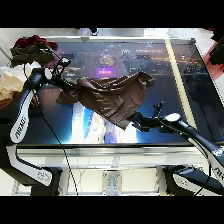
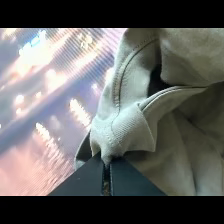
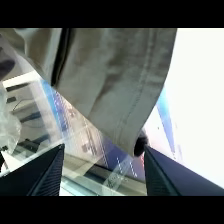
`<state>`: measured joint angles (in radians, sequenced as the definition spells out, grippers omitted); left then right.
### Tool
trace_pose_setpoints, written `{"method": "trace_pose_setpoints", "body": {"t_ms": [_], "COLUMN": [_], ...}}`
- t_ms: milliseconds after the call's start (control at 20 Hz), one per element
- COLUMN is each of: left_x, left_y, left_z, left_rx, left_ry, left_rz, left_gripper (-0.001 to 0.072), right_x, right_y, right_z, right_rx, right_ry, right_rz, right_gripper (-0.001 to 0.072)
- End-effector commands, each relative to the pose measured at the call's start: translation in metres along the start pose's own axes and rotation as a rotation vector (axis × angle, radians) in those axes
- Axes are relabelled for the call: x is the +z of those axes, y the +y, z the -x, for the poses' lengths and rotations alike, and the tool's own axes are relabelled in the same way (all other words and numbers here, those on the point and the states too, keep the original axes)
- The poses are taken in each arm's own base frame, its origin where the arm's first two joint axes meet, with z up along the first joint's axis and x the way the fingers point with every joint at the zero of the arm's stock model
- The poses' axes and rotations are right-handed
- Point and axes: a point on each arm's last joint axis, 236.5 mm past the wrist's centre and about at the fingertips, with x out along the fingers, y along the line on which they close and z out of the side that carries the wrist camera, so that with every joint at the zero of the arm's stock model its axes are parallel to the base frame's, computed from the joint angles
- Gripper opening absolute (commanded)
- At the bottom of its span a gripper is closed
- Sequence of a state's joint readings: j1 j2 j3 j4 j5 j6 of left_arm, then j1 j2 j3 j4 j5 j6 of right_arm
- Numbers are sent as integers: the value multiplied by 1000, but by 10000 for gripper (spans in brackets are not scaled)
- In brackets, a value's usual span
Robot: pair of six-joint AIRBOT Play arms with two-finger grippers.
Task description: Fold the shirts.
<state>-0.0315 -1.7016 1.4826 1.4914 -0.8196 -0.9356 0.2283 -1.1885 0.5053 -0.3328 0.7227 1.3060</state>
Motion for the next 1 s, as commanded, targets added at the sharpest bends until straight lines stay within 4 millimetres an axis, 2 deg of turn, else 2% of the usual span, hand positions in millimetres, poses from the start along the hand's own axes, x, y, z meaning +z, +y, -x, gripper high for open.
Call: {"method": "trace_pose_setpoints", "body": {"t_ms": [0,100,300,400,500,650,700,750,800,850,950], "left_x": [-4,-6,-6,-6,-6,-5,-5,-6,-5,-5,7], "left_y": [-3,-4,-4,-4,-4,-4,-4,-4,-4,-3,3], "left_z": [0,0,0,0,0,0,0,0,0,2,18], "left_rx": [-14,-19,-19,-17,-17,-17,-17,-17,-17,-16,2], "left_ry": [20,27,27,24,24,24,24,24,24,24,-7], "left_rz": [4,3,3,3,3,4,4,7,13,28,65], "left_gripper": [16,16,16,16,16,16,16,16,16,16,15], "right_x": [-14,-18,4,3,-3,1,2,2,2,4,16], "right_y": [-4,-6,-15,-21,-23,-10,-5,1,7,16,52], "right_z": [-23,-28,-27,-33,-40,-42,-41,-41,-41,-39,-24], "right_rx": [-34,-49,-76,-81,-72,-13,9,31,55,87,186], "right_ry": [-41,-38,-130,-120,-89,-102,-105,-103,-100,-98,-101], "right_rz": [-40,-24,-49,-103,-120,-107,-101,-89,-79,-46,68], "right_gripper": [575,575,544,540,403,368,280,91,26,26,24]}}
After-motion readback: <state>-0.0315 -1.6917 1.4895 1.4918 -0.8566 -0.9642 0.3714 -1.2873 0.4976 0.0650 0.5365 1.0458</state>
